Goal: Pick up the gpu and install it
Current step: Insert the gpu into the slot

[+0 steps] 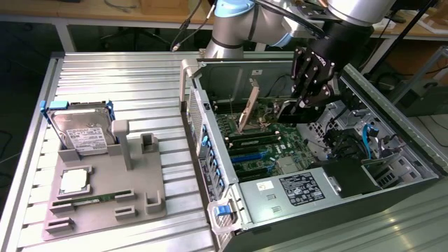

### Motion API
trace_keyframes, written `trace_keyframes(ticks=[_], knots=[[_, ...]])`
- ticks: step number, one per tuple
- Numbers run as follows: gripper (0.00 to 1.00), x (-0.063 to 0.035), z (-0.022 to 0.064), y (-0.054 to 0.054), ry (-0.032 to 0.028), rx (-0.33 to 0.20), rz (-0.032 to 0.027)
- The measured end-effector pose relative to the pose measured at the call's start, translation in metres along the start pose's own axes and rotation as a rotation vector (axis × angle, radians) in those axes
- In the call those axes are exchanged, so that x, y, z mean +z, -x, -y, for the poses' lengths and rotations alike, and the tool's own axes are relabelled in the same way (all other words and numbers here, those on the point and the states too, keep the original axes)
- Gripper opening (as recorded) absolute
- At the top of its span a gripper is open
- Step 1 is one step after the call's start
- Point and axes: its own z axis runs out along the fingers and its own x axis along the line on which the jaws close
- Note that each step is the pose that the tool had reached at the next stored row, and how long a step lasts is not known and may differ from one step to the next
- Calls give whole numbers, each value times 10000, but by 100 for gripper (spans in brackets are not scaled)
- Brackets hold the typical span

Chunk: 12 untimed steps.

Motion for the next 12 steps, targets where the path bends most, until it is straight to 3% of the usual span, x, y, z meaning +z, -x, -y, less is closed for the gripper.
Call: trace_keyframes(ticks=[12], knots=[[27, 36, 1, 0, -2, 0, -14]])
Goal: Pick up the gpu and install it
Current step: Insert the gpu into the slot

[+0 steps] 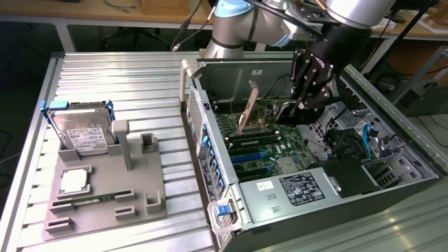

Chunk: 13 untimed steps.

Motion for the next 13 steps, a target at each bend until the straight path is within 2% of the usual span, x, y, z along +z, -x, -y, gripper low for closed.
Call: trace_keyframes(ticks=[13], knots=[[27, 28, 1, 0, 0, 0, 0]])
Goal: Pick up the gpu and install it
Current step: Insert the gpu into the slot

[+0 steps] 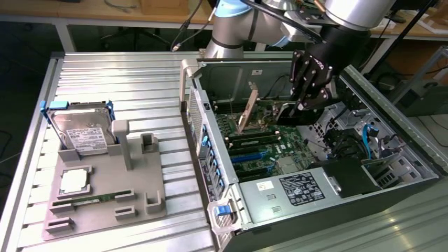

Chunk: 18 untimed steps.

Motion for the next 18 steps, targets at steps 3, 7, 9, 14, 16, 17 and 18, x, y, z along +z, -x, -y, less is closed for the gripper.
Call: trace_keyframes(ticks=[3, 7, 9, 14, 16, 17, 18], knots=[[27, 7, 0, 0, 0, 1, 0], [27, 17, 1, 0, 0, 0, 0], [27, 22, 1, 0, 0, 0, -1], [27, 38, 1, 0, 0, 0, 0], [27, 43, 2, 0, 0, 0, 0], [27, 46, 2, 0, 0, 0, 0], [27, 49, 2, 0, 0, 0, 0]])
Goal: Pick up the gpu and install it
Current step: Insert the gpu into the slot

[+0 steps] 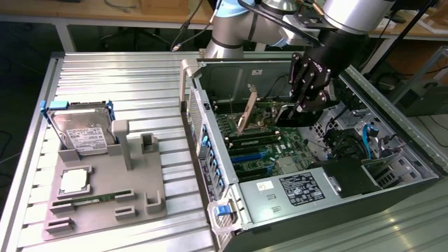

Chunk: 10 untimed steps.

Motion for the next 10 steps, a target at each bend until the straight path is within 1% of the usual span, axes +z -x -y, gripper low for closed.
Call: trace_keyframes(ticks=[10], knots=[[27, 25, 1, 0, 0, 0, 0]])
